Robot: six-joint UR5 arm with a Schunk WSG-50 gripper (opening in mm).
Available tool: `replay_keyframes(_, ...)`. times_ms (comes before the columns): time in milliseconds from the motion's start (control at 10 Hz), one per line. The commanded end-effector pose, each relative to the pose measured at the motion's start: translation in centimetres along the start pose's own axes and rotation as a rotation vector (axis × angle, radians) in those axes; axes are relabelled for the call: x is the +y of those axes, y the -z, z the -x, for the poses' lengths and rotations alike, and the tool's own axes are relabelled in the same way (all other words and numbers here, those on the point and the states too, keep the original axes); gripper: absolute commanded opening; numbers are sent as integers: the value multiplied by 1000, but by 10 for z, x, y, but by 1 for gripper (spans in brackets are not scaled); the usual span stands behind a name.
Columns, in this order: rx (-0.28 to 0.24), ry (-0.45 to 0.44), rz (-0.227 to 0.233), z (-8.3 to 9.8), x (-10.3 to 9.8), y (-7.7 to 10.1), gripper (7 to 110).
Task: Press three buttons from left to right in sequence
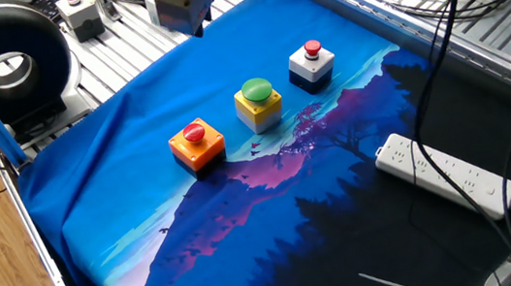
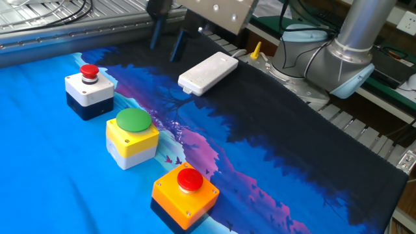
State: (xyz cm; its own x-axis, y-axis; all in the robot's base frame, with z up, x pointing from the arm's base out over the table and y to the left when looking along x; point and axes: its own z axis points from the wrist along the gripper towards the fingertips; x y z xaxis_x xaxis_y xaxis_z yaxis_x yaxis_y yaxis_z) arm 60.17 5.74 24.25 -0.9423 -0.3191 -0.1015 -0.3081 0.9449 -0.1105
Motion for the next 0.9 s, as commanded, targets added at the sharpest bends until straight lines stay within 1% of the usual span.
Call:
replay_keyframes(0,49,-161,20,-16,-7,-4,7)
replay_keyframes(100,35,-180,9,-17,-14,-2,7)
replay_keyframes(200,42,-226,-17,-24,-24,1,7)
replay_keyframes(300,46,-274,15,-30,-22,2,7)
replay_keyframes(400,50,-310,76,-39,-19,1,7)
replay_keyframes(500,43,-322,129,-53,-21,-2,7)
replay_keyframes(600,37,-314,144,-71,-32,-5,7)
replay_keyframes(700,45,-305,114,-90,-47,-10,7)
replay_keyframes(800,48,-305,132,-101,-48,-11,7)
